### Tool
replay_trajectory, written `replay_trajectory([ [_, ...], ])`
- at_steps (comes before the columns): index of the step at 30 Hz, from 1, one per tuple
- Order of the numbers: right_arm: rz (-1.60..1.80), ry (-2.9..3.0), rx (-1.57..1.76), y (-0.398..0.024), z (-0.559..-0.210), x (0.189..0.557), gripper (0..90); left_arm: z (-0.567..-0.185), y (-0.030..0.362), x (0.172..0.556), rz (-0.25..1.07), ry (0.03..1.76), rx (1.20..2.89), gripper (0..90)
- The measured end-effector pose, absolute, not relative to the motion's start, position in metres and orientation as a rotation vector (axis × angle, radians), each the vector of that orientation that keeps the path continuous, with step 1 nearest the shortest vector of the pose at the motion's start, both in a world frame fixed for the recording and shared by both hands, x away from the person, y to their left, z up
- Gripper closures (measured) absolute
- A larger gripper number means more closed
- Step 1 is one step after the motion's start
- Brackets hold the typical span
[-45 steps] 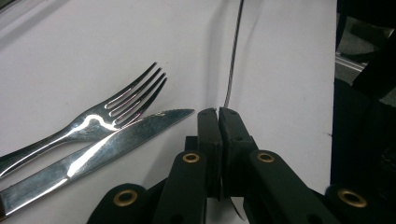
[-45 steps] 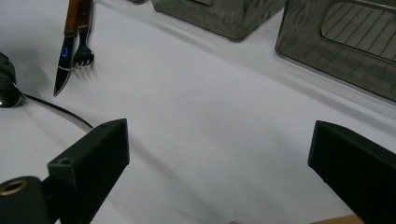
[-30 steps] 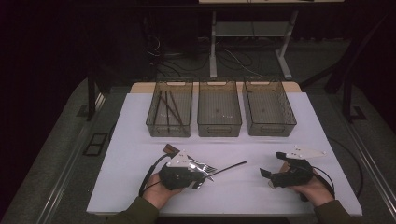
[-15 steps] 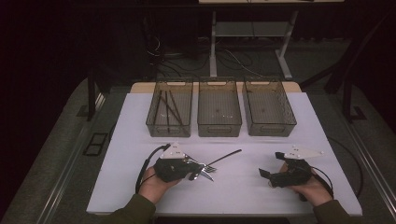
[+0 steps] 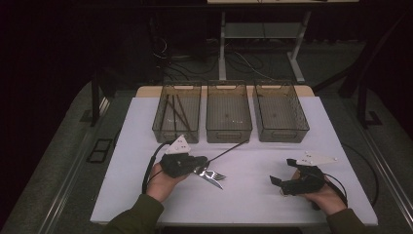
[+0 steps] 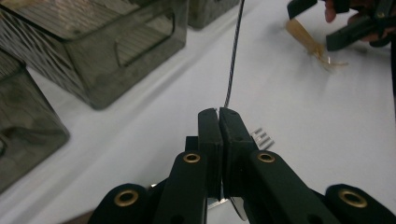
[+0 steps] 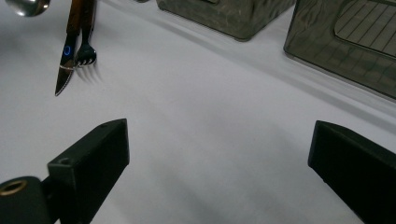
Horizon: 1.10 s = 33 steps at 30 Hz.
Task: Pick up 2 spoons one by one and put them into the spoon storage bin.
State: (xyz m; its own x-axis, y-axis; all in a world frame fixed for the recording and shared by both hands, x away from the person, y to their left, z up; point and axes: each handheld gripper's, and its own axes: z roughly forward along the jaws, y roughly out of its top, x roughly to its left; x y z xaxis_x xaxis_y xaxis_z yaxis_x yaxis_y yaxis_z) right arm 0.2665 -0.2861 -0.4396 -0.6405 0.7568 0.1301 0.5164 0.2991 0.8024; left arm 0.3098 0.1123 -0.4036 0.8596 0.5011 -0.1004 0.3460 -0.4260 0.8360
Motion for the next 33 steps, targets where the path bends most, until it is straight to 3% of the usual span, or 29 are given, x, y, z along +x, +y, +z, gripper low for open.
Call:
replay_trajectory([
  [33, 1.265, 2.288, 1.166, -0.287, -0.439, 0.266, 5.2, -0.374, 0.078, 0.397, 0.355, 0.677, 1.905, 88.3],
])
